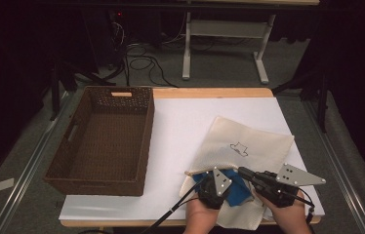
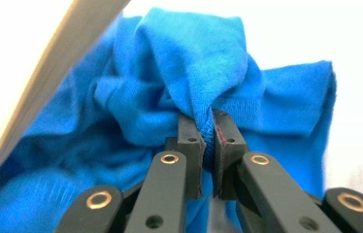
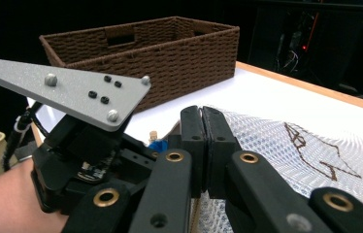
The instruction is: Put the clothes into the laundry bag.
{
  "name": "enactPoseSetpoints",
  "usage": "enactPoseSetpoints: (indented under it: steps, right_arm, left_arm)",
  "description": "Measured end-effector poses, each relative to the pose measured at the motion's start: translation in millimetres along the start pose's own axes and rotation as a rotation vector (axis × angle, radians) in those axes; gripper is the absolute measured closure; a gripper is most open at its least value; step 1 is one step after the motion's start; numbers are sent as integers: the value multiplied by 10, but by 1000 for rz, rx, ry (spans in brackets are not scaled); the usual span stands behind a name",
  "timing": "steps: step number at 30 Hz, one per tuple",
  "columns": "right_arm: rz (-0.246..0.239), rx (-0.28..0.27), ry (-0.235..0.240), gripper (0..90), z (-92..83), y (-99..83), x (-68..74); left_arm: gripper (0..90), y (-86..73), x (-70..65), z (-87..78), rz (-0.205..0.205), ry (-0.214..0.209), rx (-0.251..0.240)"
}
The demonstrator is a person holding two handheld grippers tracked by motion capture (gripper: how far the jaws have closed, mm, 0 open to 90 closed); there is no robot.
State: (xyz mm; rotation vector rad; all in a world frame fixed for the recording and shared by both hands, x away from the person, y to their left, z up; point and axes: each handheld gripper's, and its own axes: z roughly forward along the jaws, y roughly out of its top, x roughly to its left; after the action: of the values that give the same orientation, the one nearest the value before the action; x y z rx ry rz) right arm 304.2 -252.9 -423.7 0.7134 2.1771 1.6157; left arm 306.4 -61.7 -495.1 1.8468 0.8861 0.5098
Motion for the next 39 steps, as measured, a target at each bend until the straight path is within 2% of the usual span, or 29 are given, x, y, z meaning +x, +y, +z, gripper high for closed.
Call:
enactPoseSetpoints:
  steps: [5, 11, 15, 18, 22, 25, 30, 33, 35, 37, 39]
  right_arm:
    - [13, -19, 18, 900, -21, 19, 12]
    - [9, -31, 26, 900, -37, 38, 35]
    - [6, -29, 22, 900, -43, 39, 40]
    - [10, -27, 16, 900, -46, 29, 29]
    - [7, -25, 12, 900, -43, 24, 24]
    - [6, -24, 10, 900, -41, 29, 27]
    - [6, -21, 8, 900, -40, 25, 21]
    - [6, -21, 12, 900, -37, 24, 23]
    - [4, -23, 11, 900, -40, 24, 23]
    - [6, -21, 9, 900, -42, 23, 22]
    - [6, -20, 14, 900, -35, 22, 21]
  left_arm:
    - [840, 69, -69, -11, 9, -13, -45]
    - [809, 36, -68, 9, 8, -35, -46]
    - [637, -20, -64, -52, 14, -55, -45]
    - [519, -97, -41, -179, 18, -51, -54]
    - [467, -222, 12, -360, 33, -15, -56]
    - [446, -316, 80, -439, 22, 15, -41]
    - [435, -424, 214, -480, -2, 86, -16]
    - [440, -458, 230, -503, 23, 153, -31]
    - [448, -480, 244, -531, 14, 163, -50]
    - [442, -492, 278, -551, -7, 157, -42]
    - [439, -510, 300, -572, -9, 163, -41]
